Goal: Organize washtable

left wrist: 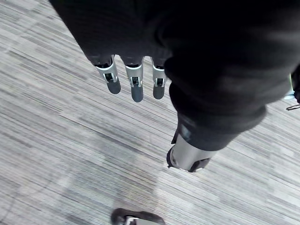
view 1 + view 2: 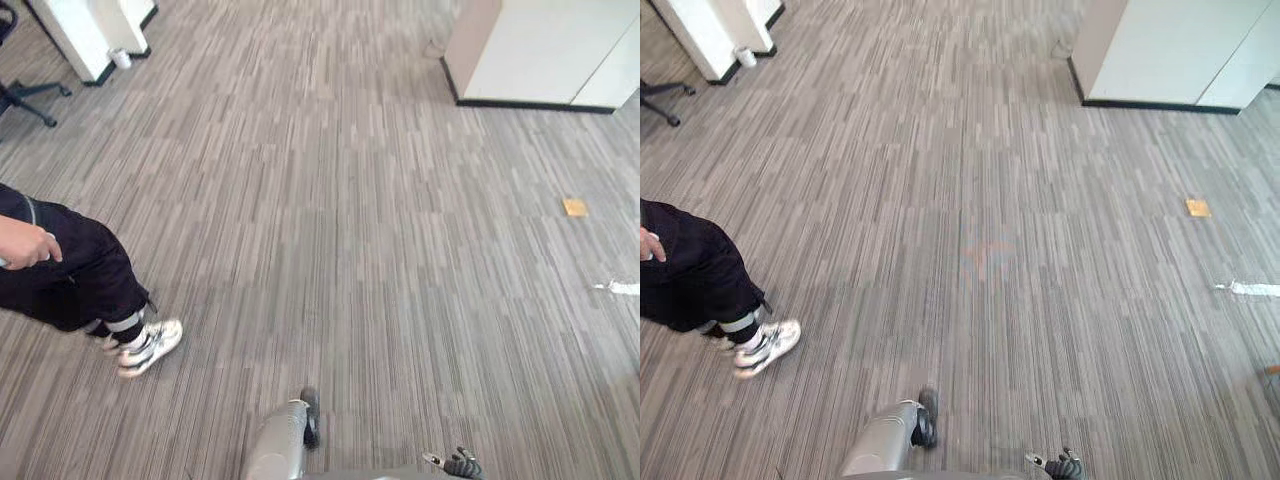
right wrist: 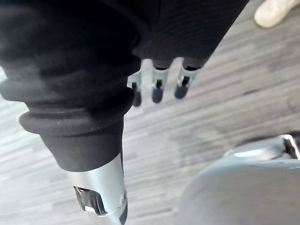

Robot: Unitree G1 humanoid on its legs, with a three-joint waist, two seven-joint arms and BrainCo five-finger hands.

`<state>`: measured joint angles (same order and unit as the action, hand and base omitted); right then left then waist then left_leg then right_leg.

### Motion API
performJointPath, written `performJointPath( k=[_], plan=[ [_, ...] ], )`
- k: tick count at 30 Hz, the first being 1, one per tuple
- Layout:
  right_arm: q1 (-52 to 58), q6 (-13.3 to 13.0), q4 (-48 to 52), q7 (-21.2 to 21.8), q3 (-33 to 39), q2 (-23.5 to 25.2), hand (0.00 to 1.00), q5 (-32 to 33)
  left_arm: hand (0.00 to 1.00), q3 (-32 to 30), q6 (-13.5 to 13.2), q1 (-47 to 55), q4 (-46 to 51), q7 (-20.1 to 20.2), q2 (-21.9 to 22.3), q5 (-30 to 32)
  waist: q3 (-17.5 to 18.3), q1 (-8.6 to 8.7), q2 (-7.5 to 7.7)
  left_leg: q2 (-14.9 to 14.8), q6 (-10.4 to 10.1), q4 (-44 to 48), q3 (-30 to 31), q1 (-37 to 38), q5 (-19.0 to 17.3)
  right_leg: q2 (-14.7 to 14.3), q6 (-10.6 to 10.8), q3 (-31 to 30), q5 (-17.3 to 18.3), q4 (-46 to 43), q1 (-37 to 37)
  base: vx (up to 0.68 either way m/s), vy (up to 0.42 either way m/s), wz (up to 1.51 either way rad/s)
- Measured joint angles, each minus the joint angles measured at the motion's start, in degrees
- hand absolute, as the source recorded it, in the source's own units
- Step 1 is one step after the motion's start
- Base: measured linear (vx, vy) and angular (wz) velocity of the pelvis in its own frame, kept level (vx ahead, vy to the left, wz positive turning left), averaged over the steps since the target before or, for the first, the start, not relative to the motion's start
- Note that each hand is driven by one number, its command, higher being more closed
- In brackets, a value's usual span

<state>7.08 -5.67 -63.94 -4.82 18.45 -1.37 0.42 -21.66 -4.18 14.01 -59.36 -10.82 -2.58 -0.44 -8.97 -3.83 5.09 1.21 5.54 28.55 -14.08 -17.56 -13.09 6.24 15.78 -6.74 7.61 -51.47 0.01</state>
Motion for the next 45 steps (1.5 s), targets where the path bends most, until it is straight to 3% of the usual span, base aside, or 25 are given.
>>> performJointPath(
  k=[2, 4, 6, 7, 9, 11, 12, 14, 16, 17, 18, 19, 20, 21, 22, 24, 25, 27, 28, 29, 30, 32, 33, 34, 45],
  plan=[
    [0.26, 0.03, -0.16, 0.12, 0.17, -0.13, 0.00, 0.00, 0.00, 2.37, -0.03, -0.47, 0.16, 0.70, -1.40, -0.02, 0.00, 1.15, -0.03, 1.01, 0.81, -0.56, 0.45, 5.42, -3.18, 1.38, -1.17, 2.55, -0.26, -11.71, -5.28, 0.51, 0.146, -0.07],
    [0.92, -0.22, 0.30, 0.06, 0.74, 0.12, 0.00, 0.00, 0.00, 5.16, -0.02, -1.44, 0.23, 0.73, -2.22, -0.08, -0.13, 2.23, -0.69, 1.74, 1.37, -6.09, 1.71, 14.27, -4.68, 2.84, -8.18, 9.69, 4.08, -16.03, -12.40, 0.54, 0.086, 0.12],
    [1.31, -0.07, 0.30, 0.03, 0.95, 0.11, 0.00, 0.04, 0.00, 6.35, -0.18, -2.28, 0.31, 0.71, -2.49, -0.07, -0.23, 3.70, -1.16, 1.67, 0.80, -9.98, 3.02, 19.50, -4.35, 2.84, -11.08, 13.83, 7.39, -10.75, -16.67, 0.47, 0.023, 0.40],
    [1.88, -0.09, 0.31, -0.01, 1.40, 0.06, 0.00, 0.12, 0.00, 6.31, -0.14, -3.05, 0.32, 0.67, -2.24, -0.07, -0.21, 3.85, -1.74, 1.52, 0.41, -12.21, 3.79, 22.63, -4.67, 2.76, -12.06, 15.57, 8.15, -3.38, -19.33, 0.48, -0.012, 0.39],
    [2.62, 0.06, 1.70, -0.08, 2.06, -0.17, 0.00, 0.25, 0.00, 5.92, -0.13, -3.87, 0.34, 0.60, -1.30, -0.01, -0.16, 4.24, -3.24, 0.38, -0.86, -13.58, 4.66, 25.03, -5.48, 2.42, -12.80, 17.24, 7.58, 8.76, -21.63, 0.51, -0.020, 0.45],
    [4.35, 0.88, 4.18, -0.16, 2.55, -0.49, 0.00, 1.35, 0.00, 5.79, -0.16, -5.03, 0.42, 0.48, 0.65, -0.02, -0.46, 4.44, -6.33, -2.71, -3.78, -15.21, 6.31, 29.46, -7.11, 0.82, -12.71, 16.69, 1.05, 28.04, -23.51, 0.56, -0.064, 0.48],
    [4.69, 1.12, 4.70, -0.18, 2.52, -0.52, 0.00, 1.40, 0.00, 5.69, -0.17, -5.10, 0.50, 0.45, 0.93, -0.01, -0.57, 4.43, -6.68, -3.38, -4.62, -15.56, 6.36, 30.64, -7.57, 0.56, -12.71, 16.37, -0.62, 31.50, -23.85, 0.63, -0.135, 0.34],
    [6.24, 1.59, 5.95, -0.37, 2.31, 0.44, 0.00, 1.73, 0.00, 3.02, -0.19, -4.72, 0.59, 0.50, 1.43, -0.01, 0.01, 4.48, -5.64, -4.64, -8.31, -14.86, 6.76, 34.90, -9.57, 0.84, -13.87, 15.68, -4.88, 37.45, -24.33, 0.73, -0.218, 0.31],
    [6.75, 1.88, 6.34, -0.28, 2.34, 0.50, 0.00, 1.77, 0.00, 1.72, -0.16, -4.39, 0.59, 0.53, 1.97, 0.06, 0.54, 4.66, -5.12, -6.61, -9.64, -9.93, 8.34, 35.83, -9.55, 0.26, -15.47, 15.19, -12.39, 31.29, -24.52, 0.81, -0.333, 0.27],
    [7.15, 1.96, 6.54, 0.11, 3.01, -0.72, 0.00, 1.64, 0.00, 0.55, -0.06, -4.15, 0.54, 0.76, 3.56, 0.09, 1.40, 4.63, -7.82, -10.57, -11.57, 1.00, 9.11, 32.30, -6.51, -2.01, -16.05, 16.87, -10.14, 26.60, -24.01, 0.88, -0.362, 0.14],
    [7.17, 1.99, 6.62, 0.09, 3.14, -1.16, 0.00, 1.59, 0.00, -0.57, -0.08, -4.06, 0.66, 0.89, 4.25, 0.08, 1.93, 4.59, -8.74, -12.26, -10.56, 6.65, 9.23, 29.65, -3.55, -3.10, -16.67, 17.68, -8.37, 25.84, -23.58, 0.71, -0.278, -0.02],
    [7.17, 2.03, 7.00, 0.01, 3.06, -1.47, 0.00, 1.59, 0.00, -2.20, -0.10, -4.06, 0.94, 0.83, 4.69, 0.05, 1.96, 4.55, -9.46, -14.10, -8.54, 15.43, 9.27, 25.41, 4.07, -4.60, -17.50, 18.05, -5.99, 25.23, -22.27, 0.69, -0.267, -0.26],
    [7.08, 2.00, 6.81, 0.00, 3.00, -1.63, 0.00, 1.64, 0.00, -3.06, -0.05, -3.98, 0.98, 0.81, 4.65, 0.02, 1.54, 4.05, -9.00, -18.10, -8.57, 28.19, 8.78, 18.90, 11.12, -6.76, -19.25, 17.85, -3.92, 26.18, -18.94, 0.68, -0.267, -0.32],
    [6.85, 2.03, 6.32, -0.03, 3.10, -1.64, 0.00, 1.71, 0.00, -3.01, -0.05, -4.01, 1.04, 0.84, 4.39, -0.05, 1.70, 3.94, -9.38, -19.45, -7.46, 32.10, 8.24, 16.95, 9.16, -7.57, -19.60, 17.70, -3.70, 26.95, -17.20, 0.77, -0.306, -0.42],
    [6.44, 2.02, 5.20, -0.17, 2.96, -1.39, 0.00, 1.73, 0.00, -2.70, -0.06, -3.99, 1.47, 0.78, 3.73, -0.07, 1.09, 3.60, -8.28, -20.06, -7.90, 35.52, 7.69, 13.85, 5.53, -8.15, -19.73, 17.37, -3.62, 29.14, -12.97, 0.47, -0.182, -0.27],
    [6.08, 1.85, 4.00, -0.25, 2.94, -0.70, 0.00, 1.73, 0.00, -1.90, -0.17, -3.94, 2.02, 0.64, 3.20, -0.10, 0.10, 3.29, -6.27, -19.01, -9.42, 32.03, 6.87, 11.45, 2.25, -7.83, -19.72, 16.30, -3.62, 34.04, -5.48, 0.47, -0.171, -0.21],
    [5.99, 1.83, 3.93, -0.25, 2.91, -0.68, 0.00, 1.72, 0.00, -1.28, -0.22, -3.90, 2.49, 0.54, 3.08, -0.10, -0.01, 2.95, -5.56, -18.31, -10.33, 27.24, 6.43, 10.13, 0.95, -7.62, -19.68, 15.52, -3.61, 36.17, -3.20, 0.49, -0.124, -0.32],
    [4.43, 1.55, 3.55, -0.24, 3.14, -1.08, 0.00, 1.76, 0.00, -0.69, -0.70, -3.88, 2.76, 0.30, 3.33, -0.11, 0.07, 2.90, -6.00, -16.19, -12.30, 4.10, 6.10, 9.21, 0.14, -7.03, -18.02, 13.96, -2.55, 39.80, -0.15, 0.38, -0.013, -0.51],
    [4.29, 1.47, 3.65, -0.21, 3.05, -1.41, 0.00, 1.78, 0.00, -0.68, -0.71, -3.85, 2.61, 0.21, 3.67, -0.15, 0.43, 2.76, -6.63, -15.65, -12.81, -2.97, 5.99, 9.55, 2.14, -7.14, -17.27, 14.01, -1.97, 39.81, -0.29, 0.21, 0.055, -0.54],
    [4.42, 1.17, 4.19, -0.26, 2.98, -1.91, 0.00, 1.83, 0.00, -0.67, -0.71, -3.76, 2.47, -0.04, 4.37, -0.16, 0.65, 2.79, -7.91, -15.58, -12.61, -10.05, 6.19, 9.52, 8.05, -7.63, -16.69, 13.61, -1.00, 39.39, -0.42, 0.14, 0.067, -0.48],
    [4.38, 1.03, 4.69, -0.39, 3.02, -2.16, 0.00, 1.90, 0.00, -0.73, -0.75, -3.71, 2.05, -0.12, 4.63, -0.34, 0.61, 2.79, -8.73, -15.54, -12.54, -12.34, 6.01, 9.81, 10.73, -7.79, -16.12, 12.77, 0.22, 38.17, -0.48, 0.23, 0.174, -0.32],
    [5.29, 1.21, 4.50, -0.51, 3.07, -0.39, 0.00, 1.84, 0.00, -0.25, -0.75, -4.04, 0.91, 0.29, 2.46, 0.09, 1.97, 3.14, -5.93, -11.86, -11.96, -16.21, 5.07, 12.67, 10.82, -3.98, -13.93, 11.27, 2.31, 36.55, -0.47, 0.26, 0.193, -0.05],
    [5.41, 1.18, 4.48, -0.51, 3.09, -0.12, 0.00, 1.83, 0.00, 0.28, -0.76, -4.11, 0.80, 0.40, 2.00, 0.11, 2.25, 3.15, -5.49, -11.03, -11.63, -16.96, 5.03, 12.86, 10.94, -3.31, -13.66, 11.20, 2.49, 36.63, -0.59, 0.11, 0.068, 0.07],
    [3.77, 1.23, -0.50, -0.55, 1.84, -0.15, 0.00, 1.81, 0.00, 7.58, -1.14, -3.93, -4.25, 0.62, -2.57, 1.08, 3.22, 2.99, -2.06, -2.83, -7.91, -33.78, 3.17, 21.41, 16.30, 1.80, -10.45, 9.43, 1.69, 42.34, 1.87, 0.02, 0.023, 0.05],
    [3.36, 1.28, -0.49, -0.92, 0.49, -0.25, 0.00, 1.18, 0.00, 7.54, -1.29, -3.95, -4.23, 0.72, -2.56, 0.99, 3.19, 2.92, -2.01, -2.93, -7.91, -33.86, 3.56, 21.32, 16.30, 1.71, -10.25, 10.14, 1.15, 44.31, 2.95, 0.00, -0.001, 0.02]
  ],
)
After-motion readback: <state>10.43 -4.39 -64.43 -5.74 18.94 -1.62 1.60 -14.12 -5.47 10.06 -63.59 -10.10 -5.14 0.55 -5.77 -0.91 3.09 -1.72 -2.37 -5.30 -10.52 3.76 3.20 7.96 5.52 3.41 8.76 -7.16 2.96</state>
